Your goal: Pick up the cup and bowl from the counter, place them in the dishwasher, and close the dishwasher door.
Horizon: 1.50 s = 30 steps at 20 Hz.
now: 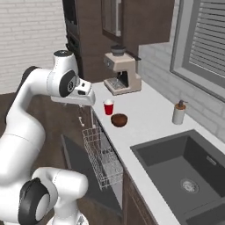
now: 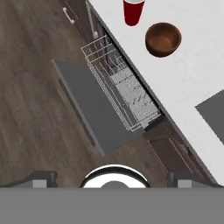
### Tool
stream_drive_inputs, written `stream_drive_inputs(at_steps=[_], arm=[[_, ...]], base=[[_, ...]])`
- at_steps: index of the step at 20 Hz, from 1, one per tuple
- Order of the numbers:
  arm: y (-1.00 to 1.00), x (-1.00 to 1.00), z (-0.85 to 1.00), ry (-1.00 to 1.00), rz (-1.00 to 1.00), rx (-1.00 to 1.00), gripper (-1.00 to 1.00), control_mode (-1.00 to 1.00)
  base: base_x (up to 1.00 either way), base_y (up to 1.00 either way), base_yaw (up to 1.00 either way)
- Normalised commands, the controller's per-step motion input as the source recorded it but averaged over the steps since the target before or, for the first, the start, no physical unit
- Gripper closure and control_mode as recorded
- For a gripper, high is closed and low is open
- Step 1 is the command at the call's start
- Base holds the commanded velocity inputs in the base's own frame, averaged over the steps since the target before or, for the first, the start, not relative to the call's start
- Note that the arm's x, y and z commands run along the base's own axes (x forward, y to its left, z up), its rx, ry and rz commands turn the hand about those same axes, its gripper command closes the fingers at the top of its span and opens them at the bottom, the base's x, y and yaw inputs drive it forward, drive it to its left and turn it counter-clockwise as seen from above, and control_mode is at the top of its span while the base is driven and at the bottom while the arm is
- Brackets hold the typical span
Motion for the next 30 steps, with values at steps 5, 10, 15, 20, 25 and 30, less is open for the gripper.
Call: stream_drive_inputs(at_steps=[5,10,15,20,25,30], arm=[[0.00,0.00,0.00,0.00,0.00,0.00,-1.00,1.00],[0.00,0.00,0.00,0.00,0.00,0.00,-1.00,1.00],[0.00,0.00,0.00,0.00,0.00,0.00,-1.00,1.00],[0.00,0.00,0.00,0.00,0.00,0.00,-1.00,1.00],[0.00,0.00,0.00,0.00,0.00,0.00,-1.00,1.00],[-0.41,0.27,-0.10,0.05,0.07,0.00,-1.00,-1.00]], base=[[0.09,-0.63,0.24],[0.04,-0.43,0.21],[0.01,-0.37,0.14],[0.09,-0.39,0.08],[0.14,-0.33,0.08],[0.05,-0.05,0.01]])
